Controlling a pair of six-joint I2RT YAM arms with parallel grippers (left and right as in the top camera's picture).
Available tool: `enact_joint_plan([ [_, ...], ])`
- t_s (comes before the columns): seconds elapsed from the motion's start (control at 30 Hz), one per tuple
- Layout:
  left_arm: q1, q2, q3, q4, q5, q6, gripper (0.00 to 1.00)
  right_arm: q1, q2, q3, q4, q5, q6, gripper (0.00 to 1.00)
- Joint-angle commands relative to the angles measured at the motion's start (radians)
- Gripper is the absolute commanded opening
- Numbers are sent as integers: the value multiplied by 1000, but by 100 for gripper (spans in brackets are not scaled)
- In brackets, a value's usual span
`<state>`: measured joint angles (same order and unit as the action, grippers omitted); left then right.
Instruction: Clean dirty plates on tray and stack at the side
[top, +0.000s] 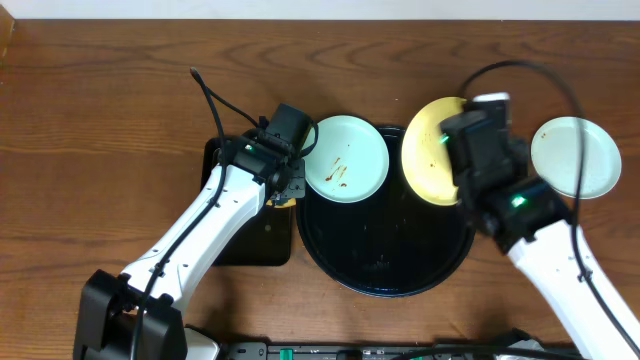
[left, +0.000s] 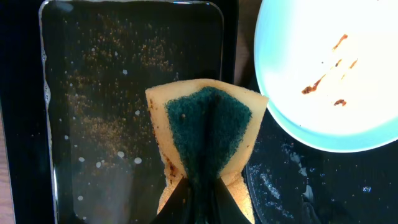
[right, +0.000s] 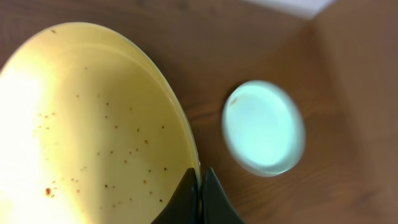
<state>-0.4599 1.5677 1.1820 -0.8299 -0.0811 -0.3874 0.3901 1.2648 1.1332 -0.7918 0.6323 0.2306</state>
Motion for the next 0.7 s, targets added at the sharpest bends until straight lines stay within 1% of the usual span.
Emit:
enact_joint_plan([
  [0.0, 5, 8, -9, -2, -4, 13, 7, -138, 35, 16, 23, -271, 184, 1],
  [0.17, 5, 8, -9, -2, -4, 13, 7, -381, 86, 16, 42, -397, 282, 1],
  [0.4, 5, 8, -9, -2, -4, 13, 8, -710, 204, 16, 73, -606, 286, 1],
  [0.5, 5, 8, -9, -2, -4, 14, 7, -799, 266, 16, 93, -646, 261, 1],
  [0.67, 5, 8, -9, -6, -4, 18, 7, -904, 362, 16, 145, -640, 236, 1],
])
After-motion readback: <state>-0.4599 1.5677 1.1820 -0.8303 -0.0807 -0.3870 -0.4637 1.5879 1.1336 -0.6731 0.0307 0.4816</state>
